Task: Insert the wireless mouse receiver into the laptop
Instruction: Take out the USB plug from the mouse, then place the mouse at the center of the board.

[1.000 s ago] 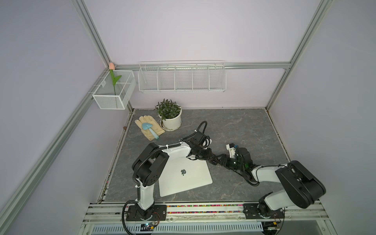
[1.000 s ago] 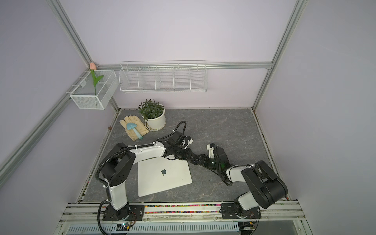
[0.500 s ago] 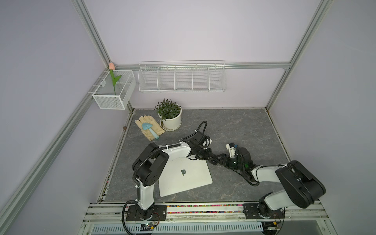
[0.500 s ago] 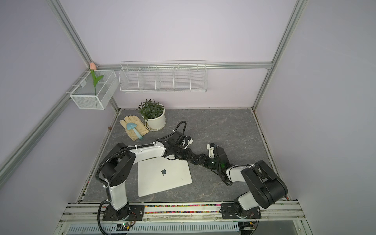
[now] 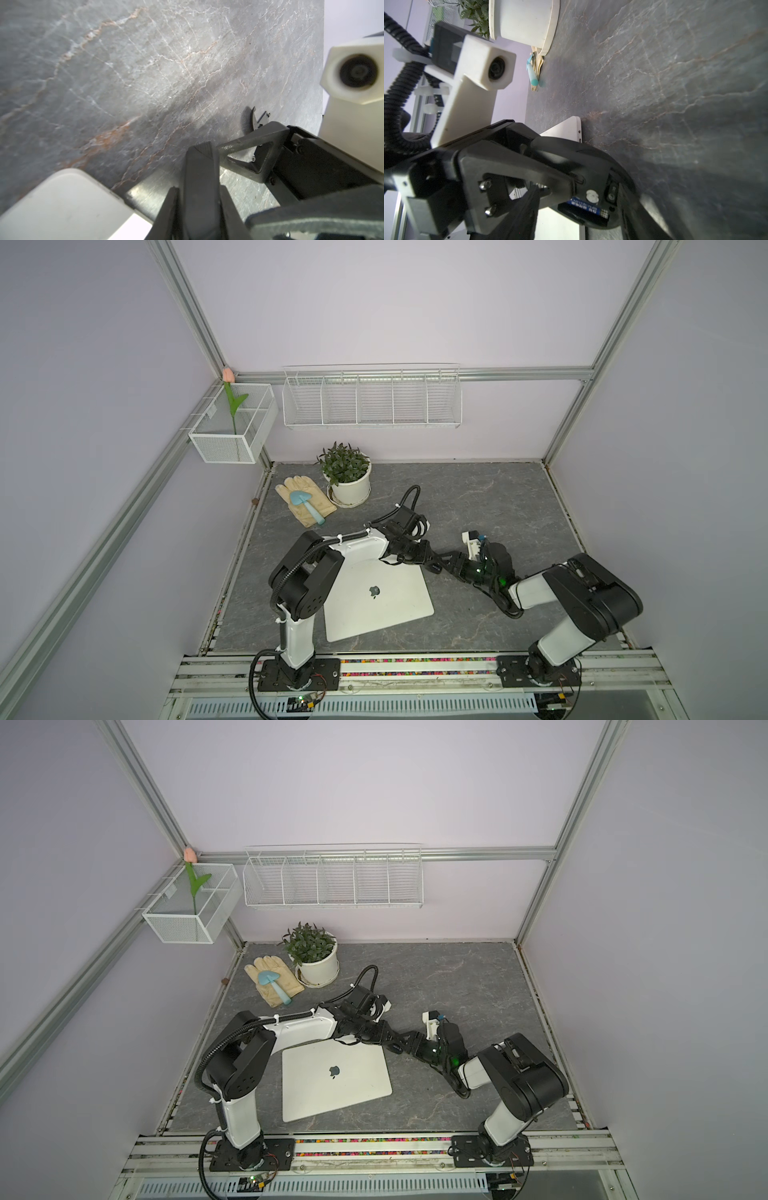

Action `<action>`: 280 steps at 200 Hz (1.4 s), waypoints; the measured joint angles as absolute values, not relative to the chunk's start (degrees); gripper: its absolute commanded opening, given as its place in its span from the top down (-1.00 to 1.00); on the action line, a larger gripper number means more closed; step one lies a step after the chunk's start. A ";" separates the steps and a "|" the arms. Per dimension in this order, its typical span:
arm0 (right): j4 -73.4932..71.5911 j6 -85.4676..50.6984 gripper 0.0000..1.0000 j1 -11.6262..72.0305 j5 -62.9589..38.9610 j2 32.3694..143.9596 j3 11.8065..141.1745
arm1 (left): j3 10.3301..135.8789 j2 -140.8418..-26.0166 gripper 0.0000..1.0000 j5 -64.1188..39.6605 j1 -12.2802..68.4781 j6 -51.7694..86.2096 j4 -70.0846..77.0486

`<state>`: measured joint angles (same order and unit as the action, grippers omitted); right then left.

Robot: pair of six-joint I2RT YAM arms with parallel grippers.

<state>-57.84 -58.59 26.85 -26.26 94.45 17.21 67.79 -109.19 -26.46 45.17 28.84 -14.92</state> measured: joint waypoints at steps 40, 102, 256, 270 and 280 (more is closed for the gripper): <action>-60.36 -59.92 -0.19 26.59 -26.61 95.90 17.17 | 68.05 -109.21 1.00 -25.76 45.15 28.82 -15.16; -51.11 -59.94 -0.19 26.48 -26.04 88.90 17.02 | 68.38 -109.56 1.00 -26.79 45.43 28.77 -15.53; -10.41 -45.19 -0.33 20.97 -16.64 45.60 20.95 | 55.31 -99.77 1.00 -33.04 53.60 32.77 -16.21; -8.14 -44.77 -0.35 20.97 -15.79 44.97 20.95 | 54.17 -97.89 1.00 -32.84 55.99 34.83 -16.62; -6.87 -44.73 -0.36 20.97 -15.38 44.64 20.95 | 53.65 -96.62 1.00 -32.40 57.30 36.49 -16.53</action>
